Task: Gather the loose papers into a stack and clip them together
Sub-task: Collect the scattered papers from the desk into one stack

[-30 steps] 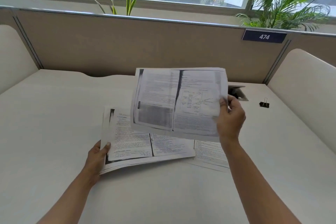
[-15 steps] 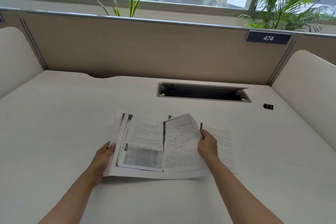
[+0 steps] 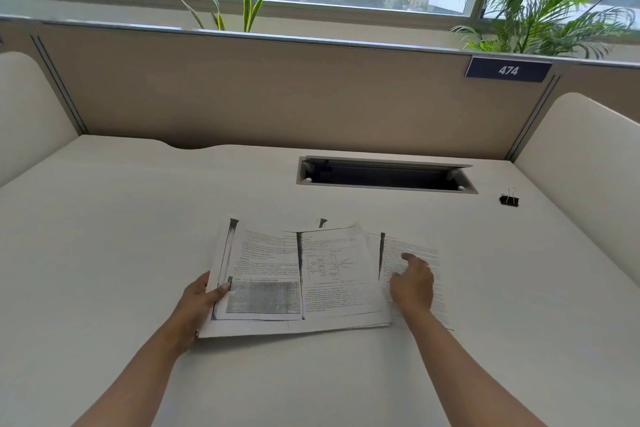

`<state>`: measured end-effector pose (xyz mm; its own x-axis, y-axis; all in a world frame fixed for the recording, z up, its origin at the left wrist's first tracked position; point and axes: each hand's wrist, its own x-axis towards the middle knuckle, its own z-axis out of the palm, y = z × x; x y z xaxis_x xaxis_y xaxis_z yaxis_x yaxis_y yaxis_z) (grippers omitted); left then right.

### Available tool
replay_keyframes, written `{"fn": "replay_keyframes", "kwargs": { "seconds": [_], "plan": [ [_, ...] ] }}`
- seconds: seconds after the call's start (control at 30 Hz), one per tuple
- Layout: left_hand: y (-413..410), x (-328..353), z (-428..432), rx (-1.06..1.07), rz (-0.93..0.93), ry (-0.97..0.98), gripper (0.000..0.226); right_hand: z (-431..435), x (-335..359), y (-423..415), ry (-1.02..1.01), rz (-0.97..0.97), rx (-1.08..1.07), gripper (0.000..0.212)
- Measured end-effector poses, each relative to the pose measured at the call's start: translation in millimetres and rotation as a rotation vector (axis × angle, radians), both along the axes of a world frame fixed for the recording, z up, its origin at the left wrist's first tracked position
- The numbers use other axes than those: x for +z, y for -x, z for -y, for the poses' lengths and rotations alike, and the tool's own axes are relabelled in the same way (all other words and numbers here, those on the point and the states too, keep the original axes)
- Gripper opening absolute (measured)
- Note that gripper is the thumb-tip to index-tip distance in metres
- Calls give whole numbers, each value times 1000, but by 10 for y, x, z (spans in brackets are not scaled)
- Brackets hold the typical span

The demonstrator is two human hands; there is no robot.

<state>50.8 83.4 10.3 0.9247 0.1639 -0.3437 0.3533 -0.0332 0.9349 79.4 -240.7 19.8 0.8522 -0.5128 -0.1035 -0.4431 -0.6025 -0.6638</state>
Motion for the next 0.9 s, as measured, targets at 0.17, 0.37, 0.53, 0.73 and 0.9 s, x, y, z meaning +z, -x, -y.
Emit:
{"fn": "replay_keyframes", "kwargs": {
  "seconds": [0.17,0.37,0.53,0.73,0.9],
  "plan": [
    [1,-27,-27,43,42,31,35,245,-73,73,114,-275,-139,87],
    [-18,-75,-37,108,85,93,34,414,-13,41,124,-293,-140,107],
    [-31,-107,-50,111,87,105,35,508,69,27,51,-315,-193,106],
    [-35,-136,-68,105,85,117,38,570,47,77,-102,-255,-217,73],
    [-21,-125,-62,97,86,126,37,539,11,110,-160,29,-238,32]
  ]
}}
